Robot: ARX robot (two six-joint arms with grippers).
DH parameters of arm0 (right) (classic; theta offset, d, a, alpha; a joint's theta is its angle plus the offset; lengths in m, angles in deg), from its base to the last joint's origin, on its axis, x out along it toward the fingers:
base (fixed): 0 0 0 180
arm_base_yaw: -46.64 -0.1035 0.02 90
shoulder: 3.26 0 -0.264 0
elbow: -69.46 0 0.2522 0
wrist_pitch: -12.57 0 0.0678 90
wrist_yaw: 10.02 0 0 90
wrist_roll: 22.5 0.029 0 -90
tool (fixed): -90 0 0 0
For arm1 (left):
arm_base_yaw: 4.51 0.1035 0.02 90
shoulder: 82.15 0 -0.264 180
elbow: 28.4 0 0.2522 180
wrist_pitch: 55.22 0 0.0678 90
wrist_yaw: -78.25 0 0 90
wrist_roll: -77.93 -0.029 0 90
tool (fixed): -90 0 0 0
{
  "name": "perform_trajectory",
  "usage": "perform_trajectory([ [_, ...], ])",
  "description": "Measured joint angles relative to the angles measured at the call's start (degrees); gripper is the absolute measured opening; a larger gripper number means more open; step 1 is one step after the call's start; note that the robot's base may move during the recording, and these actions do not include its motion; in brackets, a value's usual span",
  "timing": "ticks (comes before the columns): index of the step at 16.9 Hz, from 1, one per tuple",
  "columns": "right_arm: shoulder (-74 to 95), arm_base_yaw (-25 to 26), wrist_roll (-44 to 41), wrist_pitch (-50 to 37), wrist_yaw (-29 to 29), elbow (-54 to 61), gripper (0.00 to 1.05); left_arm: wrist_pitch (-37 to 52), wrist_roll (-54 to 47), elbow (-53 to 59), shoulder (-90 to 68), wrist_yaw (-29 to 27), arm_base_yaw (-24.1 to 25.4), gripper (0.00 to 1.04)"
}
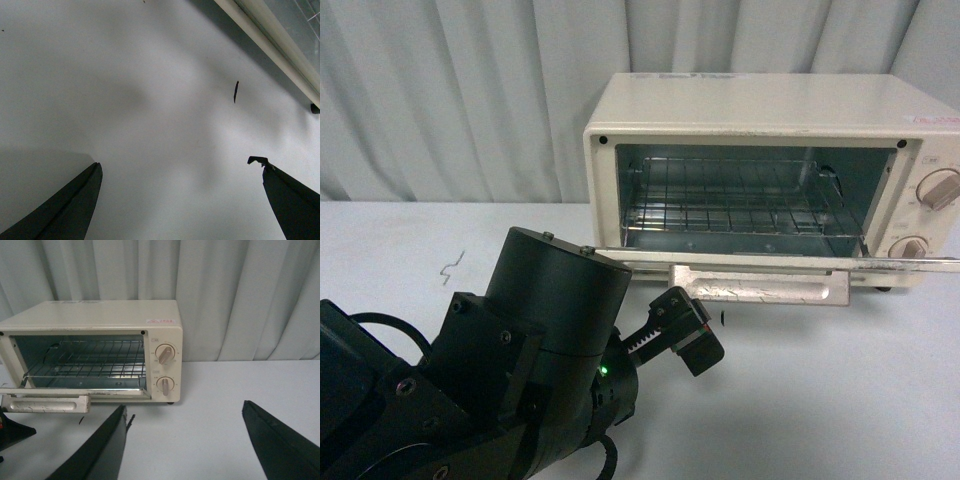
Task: Open oven
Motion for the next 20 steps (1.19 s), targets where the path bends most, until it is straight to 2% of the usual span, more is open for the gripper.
perform_trajectory([
  [1,0.00,0.00,0.00,0.00,0.00,0.00,0.98,13.00,0.11,3.80,-2.23,-11.04,-1.25,0.98],
  [2,0.00,0.00,0.02,0.00,0.00,0.00,0.99,16.33,0.46,4.98,-2.27,-11.30,-1.20,0.98],
  [6,0.00,0.00,0.02,0.00,0.00,0.00,0.98,19.67,0.33,6.69,-2.03,-9.01,-0.98,0.98],
  [12,0.00,0.00,0.02,0.00,0.00,0.00,0.98,21.03,0.02,8.31,-1.73,-6.78,-0.44,0.98],
  [14,0.00,0.00,0.02,0.00,0.00,0.00,0.98,21.38,-2.36,10.73,-0.46,-3.48,1.05,0.98],
  [15,0.00,0.00,0.02,0.00,0.00,0.00,0.98,21.11,-4.68,12.74,1.51,0.04,3.04,0.98],
  [16,0.00,0.00,0.02,0.00,0.00,0.00,0.98,19.17,-8.68,15.63,5.18,4.79,7.13,0.98],
  [18,0.00,0.00,0.02,0.00,0.00,0.00,0.98,15.69,-13.25,17.90,10.40,10.75,14.10,0.98],
  [20,0.00,0.00,0.02,0.00,0.00,0.00,0.98,12.61,-16.63,18.25,16.68,12.83,20.02,0.98],
])
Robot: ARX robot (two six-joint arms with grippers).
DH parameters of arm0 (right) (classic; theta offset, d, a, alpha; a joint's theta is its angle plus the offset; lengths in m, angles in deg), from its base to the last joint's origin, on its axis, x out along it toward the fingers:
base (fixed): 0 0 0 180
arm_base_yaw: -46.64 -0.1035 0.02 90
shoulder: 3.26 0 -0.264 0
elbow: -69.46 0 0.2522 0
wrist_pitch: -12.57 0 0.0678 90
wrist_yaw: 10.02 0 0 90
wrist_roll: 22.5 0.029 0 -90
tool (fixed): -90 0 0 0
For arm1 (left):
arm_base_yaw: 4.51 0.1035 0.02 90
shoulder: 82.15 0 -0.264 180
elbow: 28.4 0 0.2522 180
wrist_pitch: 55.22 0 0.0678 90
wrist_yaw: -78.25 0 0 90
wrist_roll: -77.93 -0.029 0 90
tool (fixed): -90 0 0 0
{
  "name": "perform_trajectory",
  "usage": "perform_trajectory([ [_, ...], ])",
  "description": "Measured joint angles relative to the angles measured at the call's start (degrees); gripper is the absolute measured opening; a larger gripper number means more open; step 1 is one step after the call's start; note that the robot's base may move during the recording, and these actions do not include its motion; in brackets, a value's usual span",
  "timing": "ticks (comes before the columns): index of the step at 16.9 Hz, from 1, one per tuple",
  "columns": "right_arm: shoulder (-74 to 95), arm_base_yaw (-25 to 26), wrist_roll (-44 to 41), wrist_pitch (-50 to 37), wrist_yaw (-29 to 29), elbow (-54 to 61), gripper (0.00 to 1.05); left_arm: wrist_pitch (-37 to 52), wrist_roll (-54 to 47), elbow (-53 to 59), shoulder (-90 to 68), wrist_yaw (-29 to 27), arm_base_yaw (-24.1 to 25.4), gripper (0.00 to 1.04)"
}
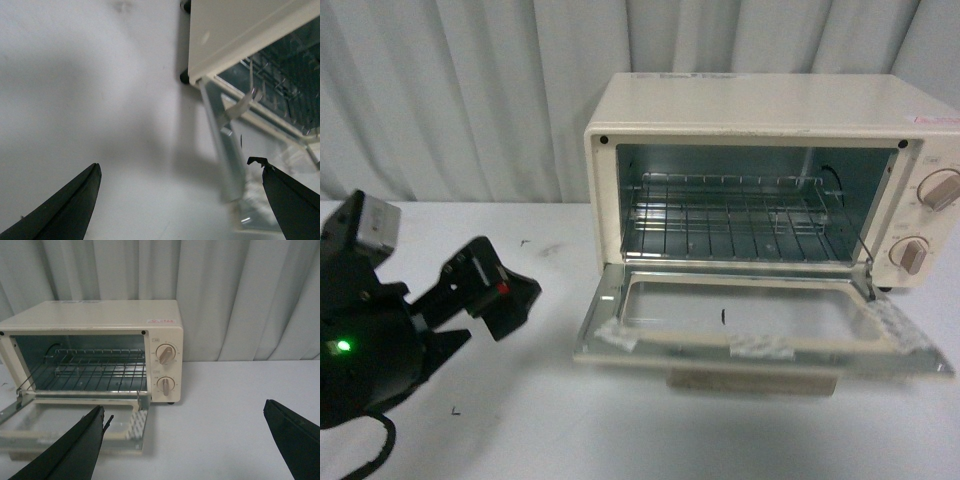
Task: Open oven
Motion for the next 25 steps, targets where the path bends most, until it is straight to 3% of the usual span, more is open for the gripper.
perform_trajectory([
  [5,0.00,0.00,0.00,0.00,0.00,0.00,0.98,-8.66,-10.27,1.86,13.46,-1.92,1.20,0.98],
  [6,0.00,0.00,0.00,-0.02,0.04,0.00,0.98,9.38,-18.36,5.51,10.05,-12.04,-0.52,0.85],
  [7,0.00,0.00,0.00,-0.02,-0.04,0.00,0.98,16.68,-25.64,10.12,9.44,-16.83,-0.24,0.75],
  [8,0.02,0.00,0.00,0.09,-0.17,0.00,0.98,21.81,-31.21,14.21,11.91,-18.18,1.55,0.62],
  [10,0.00,0.00,0.00,0.00,0.02,0.00,0.98,24.11,-35.06,16.15,20.15,-17.33,3.54,0.42],
  [12,0.00,0.00,0.00,0.00,0.00,0.00,0.98,20.44,-36.48,19.34,25.44,-15.63,4.74,0.22],
  [13,0.00,0.00,0.00,0.02,0.00,0.00,0.98,16.94,-36.92,21.57,29.86,-14.45,5.66,0.06],
  [14,0.00,0.00,0.00,0.00,0.00,0.00,0.98,14.71,-37.03,22.38,34.27,-13.88,6.47,0.02],
  [16,0.00,0.00,0.00,0.00,0.00,0.00,0.98,5.09,-37.03,22.71,43.25,-13.05,7.50,0.02],
  [19,0.00,0.00,0.00,0.02,-0.02,0.00,0.98,-2.29,-37.03,24.02,53.68,-8.83,12.39,0.02],
  [25,0.00,0.00,0.00,0.02,0.00,0.00,0.98,-16.44,-37.05,25.92,69.59,-8.22,12.02,0.02],
])
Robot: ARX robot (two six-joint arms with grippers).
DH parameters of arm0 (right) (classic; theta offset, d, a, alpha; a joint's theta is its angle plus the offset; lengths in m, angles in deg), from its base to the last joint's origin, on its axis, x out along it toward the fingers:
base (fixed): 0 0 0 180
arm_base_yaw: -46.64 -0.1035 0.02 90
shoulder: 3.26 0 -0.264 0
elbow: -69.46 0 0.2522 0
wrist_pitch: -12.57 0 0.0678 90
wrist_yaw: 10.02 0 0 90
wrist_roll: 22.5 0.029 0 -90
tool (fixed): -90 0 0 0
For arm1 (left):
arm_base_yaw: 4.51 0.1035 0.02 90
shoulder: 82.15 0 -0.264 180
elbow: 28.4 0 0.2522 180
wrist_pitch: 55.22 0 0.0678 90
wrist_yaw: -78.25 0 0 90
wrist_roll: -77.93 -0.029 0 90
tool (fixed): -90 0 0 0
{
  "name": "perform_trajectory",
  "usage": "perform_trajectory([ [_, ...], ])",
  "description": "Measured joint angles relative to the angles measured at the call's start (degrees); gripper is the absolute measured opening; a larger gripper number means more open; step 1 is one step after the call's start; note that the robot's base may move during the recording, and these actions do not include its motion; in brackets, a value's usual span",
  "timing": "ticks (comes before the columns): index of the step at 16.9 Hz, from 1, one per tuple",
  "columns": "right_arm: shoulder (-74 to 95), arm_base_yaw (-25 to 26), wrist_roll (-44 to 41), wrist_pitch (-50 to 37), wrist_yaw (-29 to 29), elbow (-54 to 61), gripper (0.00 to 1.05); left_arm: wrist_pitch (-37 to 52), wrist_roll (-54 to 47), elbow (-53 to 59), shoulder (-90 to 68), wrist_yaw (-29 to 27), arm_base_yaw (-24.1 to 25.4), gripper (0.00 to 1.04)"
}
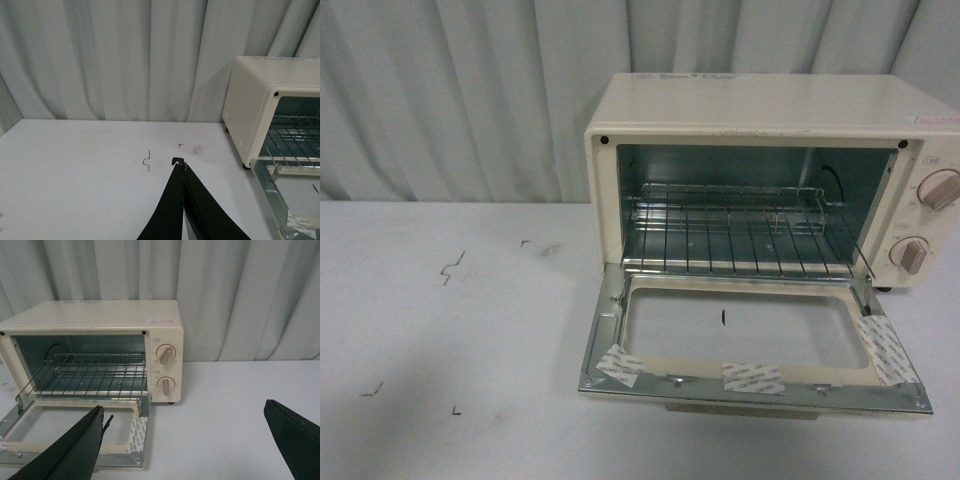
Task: Open oven
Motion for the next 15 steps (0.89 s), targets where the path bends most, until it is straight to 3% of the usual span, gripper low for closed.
perform_trajectory([
  [9,0.00,0.00,0.00,0.00,0.00,0.00,0.98,-18.01,0.00,0.02,19.28,0.00,0.00,0.02],
  [15,0.00,0.00,0.00,0.00,0.00,0.00,0.98,-21.77,-0.02,0.02,22.99,0.00,0.00,0.02],
])
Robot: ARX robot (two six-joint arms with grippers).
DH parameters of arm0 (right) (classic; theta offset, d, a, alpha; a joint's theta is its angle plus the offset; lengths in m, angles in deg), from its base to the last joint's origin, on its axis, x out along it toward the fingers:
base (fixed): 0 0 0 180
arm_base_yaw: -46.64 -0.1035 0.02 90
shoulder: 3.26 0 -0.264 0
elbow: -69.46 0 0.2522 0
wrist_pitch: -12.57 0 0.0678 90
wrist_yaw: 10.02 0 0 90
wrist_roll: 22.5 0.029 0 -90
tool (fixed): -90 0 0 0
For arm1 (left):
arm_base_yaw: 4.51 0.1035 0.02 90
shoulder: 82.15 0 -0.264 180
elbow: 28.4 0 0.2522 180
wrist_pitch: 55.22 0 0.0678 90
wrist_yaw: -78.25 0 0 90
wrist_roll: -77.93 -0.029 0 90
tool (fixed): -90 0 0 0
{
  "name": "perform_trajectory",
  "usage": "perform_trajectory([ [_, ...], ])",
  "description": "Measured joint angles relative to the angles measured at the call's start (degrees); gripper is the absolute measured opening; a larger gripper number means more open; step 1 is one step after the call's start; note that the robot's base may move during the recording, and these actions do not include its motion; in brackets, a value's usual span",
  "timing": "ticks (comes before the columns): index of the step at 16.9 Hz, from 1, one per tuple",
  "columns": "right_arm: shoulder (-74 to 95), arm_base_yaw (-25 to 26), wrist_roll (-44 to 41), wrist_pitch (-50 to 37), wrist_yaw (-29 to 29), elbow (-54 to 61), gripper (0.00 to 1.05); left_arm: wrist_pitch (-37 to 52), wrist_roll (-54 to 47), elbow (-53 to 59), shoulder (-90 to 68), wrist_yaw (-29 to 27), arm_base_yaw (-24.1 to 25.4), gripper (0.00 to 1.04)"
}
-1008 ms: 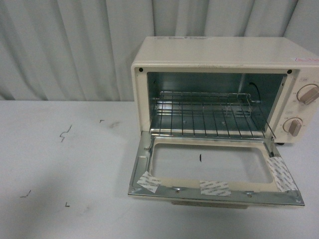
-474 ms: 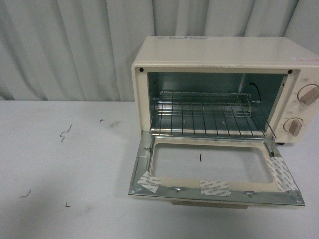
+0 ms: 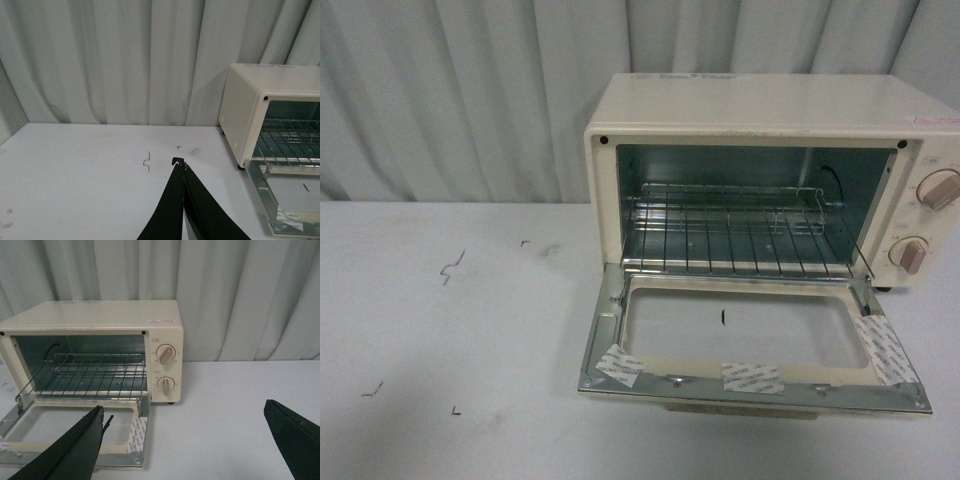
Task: Open oven
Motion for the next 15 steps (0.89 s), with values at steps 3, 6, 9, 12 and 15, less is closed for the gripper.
perform_trajectory([
  [3,0.00,0.00,0.00,0.00,0.00,0.00,0.98,-1.77,0.02,0.00,1.73,0.00,0.00,0.02],
  [6,0.00,0.00,0.00,0.00,-0.04,0.00,0.98,-11.98,0.00,-0.02,11.82,0.02,0.00,0.02],
  [9,0.00,0.00,0.00,0.00,0.00,0.00,0.98,-12.33,0.00,0.00,11.80,0.02,0.00,0.02],
  [12,0.00,0.00,0.00,-0.02,0.00,0.00,0.98,-12.26,0.02,0.00,11.80,0.00,0.00,0.21],
  [15,0.00,0.00,0.00,-0.02,0.00,0.00,0.98,-12.26,0.02,0.00,11.80,0.00,0.00,0.52],
])
